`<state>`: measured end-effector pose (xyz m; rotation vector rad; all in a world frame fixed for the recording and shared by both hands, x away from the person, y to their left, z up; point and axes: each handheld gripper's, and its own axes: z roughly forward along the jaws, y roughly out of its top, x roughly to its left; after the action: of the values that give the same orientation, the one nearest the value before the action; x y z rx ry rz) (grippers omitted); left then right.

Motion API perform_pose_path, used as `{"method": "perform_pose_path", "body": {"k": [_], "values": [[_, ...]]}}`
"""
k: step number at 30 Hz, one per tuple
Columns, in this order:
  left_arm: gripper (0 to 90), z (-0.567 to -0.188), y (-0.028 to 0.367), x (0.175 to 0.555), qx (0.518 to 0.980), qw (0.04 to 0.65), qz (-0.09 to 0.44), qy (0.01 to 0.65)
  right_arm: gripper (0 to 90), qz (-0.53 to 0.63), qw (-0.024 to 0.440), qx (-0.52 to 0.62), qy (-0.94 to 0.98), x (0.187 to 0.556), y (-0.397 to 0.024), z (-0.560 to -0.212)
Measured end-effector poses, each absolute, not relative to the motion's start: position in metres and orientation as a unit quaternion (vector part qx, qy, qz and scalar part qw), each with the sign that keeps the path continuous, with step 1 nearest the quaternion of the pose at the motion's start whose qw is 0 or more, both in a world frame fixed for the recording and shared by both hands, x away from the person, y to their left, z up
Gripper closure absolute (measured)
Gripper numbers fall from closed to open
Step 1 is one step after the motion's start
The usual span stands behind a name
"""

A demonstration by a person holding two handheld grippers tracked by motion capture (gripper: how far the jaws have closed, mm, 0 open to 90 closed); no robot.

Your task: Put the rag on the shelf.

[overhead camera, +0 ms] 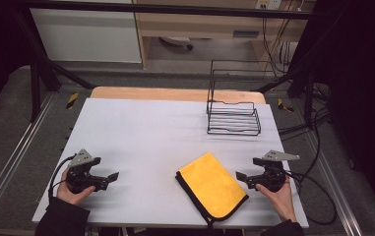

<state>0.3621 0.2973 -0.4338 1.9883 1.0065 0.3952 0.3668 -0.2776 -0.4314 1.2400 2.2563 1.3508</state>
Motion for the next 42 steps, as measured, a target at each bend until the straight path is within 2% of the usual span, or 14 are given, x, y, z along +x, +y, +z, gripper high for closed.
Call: {"method": "perform_pose_path", "body": {"k": [12, 21, 30, 42], "values": [[4.6, -0.435, 0.298, 0.361, 0.797, 0.423, 0.156, 0.403, 2.6, 0.451, 0.111, 0.424, 0.778, 0.369, -0.268, -0.435], [5.1, -0.436, 0.297, 0.361, 0.796, 0.421, 0.158, 0.405, 7.0, 0.44, 0.111, 0.415, 0.789, 0.374, -0.249, -0.434], [5.2, -0.436, 0.296, 0.361, 0.797, 0.42, 0.159, 0.405, 18.5, 0.438, 0.093, 0.403, 0.798, 0.389, -0.229, -0.43], [5.5, -0.437, 0.296, 0.361, 0.797, 0.417, 0.16, 0.406, 40.2, 0.421, 0.089, 0.391, 0.814, 0.421, -0.203, -0.428]]}}
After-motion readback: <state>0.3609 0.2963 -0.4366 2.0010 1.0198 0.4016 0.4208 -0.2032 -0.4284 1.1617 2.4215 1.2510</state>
